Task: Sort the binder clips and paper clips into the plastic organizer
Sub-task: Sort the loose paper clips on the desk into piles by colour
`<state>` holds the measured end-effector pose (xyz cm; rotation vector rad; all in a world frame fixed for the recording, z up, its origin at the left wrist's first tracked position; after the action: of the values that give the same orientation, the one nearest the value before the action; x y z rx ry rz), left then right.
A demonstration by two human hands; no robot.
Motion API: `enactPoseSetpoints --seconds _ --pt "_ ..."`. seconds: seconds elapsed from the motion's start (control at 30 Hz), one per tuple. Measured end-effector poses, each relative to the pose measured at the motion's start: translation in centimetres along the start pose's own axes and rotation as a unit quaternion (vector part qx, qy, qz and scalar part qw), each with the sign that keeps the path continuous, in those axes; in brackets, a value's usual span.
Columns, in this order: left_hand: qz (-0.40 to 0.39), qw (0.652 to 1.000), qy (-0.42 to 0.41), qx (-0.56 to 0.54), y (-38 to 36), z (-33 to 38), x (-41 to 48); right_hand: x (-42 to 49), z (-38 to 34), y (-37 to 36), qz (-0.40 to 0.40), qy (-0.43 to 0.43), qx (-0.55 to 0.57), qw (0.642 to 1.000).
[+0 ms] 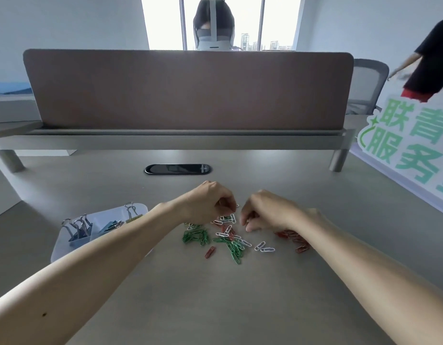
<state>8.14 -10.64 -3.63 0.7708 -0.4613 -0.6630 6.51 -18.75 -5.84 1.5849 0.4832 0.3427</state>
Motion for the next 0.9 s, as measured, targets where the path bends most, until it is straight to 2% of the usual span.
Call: enactPoseSetpoints --seconds 0.3,0.4,0.47,0.53,0.7,0.8,0.9 --pt "0.000 1.000 0.017 -0.019 0.6 -0.5 -0.8 1.3 -0.4 -1.2 -0.070 -0.003 -0.054 0.996" --pt "0.020 0.997 0.034 -0.061 1.4 -0.5 -1.0 1.1 -0.4 0.5 -0.015 -0.008 -0.024 1.000" --pt "0.028 0.993 0.046 -0.101 1.6 -0.2 -0.8 0.1 0.9 2.7 0.051 -0.039 0.009 0.998" --pt "0.025 0.988 0.054 -0.141 0.9 0.7 0.1 -1.9 3.4 4.0 0.084 -0.086 0.023 0.993" --pt "-0.046 0.987 0.018 -0.155 -5.4 5.7 3.5 -8.1 8.3 3.2 0.032 -0.168 0.015 0.985" --pt "-0.057 0.993 -0.009 -0.105 -5.9 6.4 3.8 -9.4 8.8 2.3 0.003 -0.180 -0.021 0.983" --pt "-0.033 0.999 0.003 -0.042 -2.5 3.9 2.2 -8.4 7.3 3.1 0.078 -0.170 -0.010 0.982"
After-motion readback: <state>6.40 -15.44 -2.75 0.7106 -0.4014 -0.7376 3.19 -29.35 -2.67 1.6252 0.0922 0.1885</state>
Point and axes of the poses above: each hand's wrist, its own x-axis towards the middle knuckle, its own y-axis out of the back of the hand, z = x × y, the point moved 9 cm from there along x, towards the middle knuckle, and after that the axes turned 14 degrees about -x, right-handed, at the moved point
